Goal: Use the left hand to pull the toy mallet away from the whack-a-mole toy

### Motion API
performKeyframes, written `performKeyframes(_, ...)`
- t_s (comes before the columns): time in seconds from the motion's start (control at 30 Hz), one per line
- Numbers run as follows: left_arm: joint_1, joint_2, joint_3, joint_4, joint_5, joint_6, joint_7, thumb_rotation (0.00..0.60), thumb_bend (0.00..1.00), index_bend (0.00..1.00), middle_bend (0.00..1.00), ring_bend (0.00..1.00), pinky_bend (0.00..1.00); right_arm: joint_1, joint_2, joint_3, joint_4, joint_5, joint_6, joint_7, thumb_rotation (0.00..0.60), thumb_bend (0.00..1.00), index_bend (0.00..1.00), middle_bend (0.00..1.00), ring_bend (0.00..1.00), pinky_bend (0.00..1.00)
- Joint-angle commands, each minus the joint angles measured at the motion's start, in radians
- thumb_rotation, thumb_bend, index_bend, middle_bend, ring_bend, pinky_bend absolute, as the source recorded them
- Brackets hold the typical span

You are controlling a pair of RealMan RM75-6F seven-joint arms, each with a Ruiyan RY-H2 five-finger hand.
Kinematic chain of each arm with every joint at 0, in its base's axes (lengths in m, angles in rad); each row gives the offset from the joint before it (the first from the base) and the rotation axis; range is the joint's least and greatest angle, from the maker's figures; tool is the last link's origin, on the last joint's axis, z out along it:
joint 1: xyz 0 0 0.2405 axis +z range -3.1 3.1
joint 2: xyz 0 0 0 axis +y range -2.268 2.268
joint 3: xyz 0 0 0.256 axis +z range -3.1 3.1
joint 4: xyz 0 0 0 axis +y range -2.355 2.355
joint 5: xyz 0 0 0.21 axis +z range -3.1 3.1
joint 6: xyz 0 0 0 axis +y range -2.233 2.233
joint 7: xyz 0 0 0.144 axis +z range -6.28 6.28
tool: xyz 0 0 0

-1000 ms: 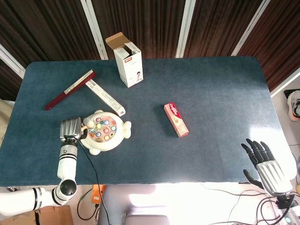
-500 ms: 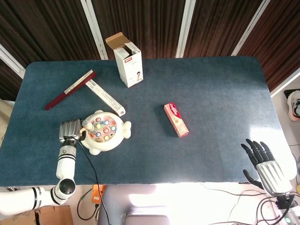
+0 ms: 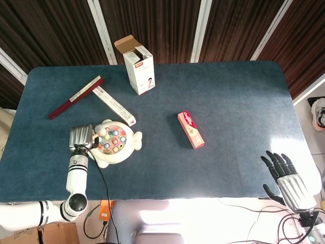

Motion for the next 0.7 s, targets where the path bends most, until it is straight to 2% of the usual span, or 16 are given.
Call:
performKeyframes(0.03,-0.017,-0.019,-0.003,0.012,-0.016,0.009,0.021,0.600,0.65,0.69,0.62,0.46,0.64,-0.001,0.002,0.000,0.000,-0.001,0.003,0.004,0.600,0.32,0.00,0.00,0.00,0.00)
performKeyframes(0.7,-0.044,-0.082,0.002,0.092,-0.059,0.007,0.072,0.600,0.64,0.69,0.62,0.46,0.64,-0.012,0.012,-0.002,0.009,-0.012,0.032,0.032,0.600,0.32,0.00,0.00,0.00,0.00)
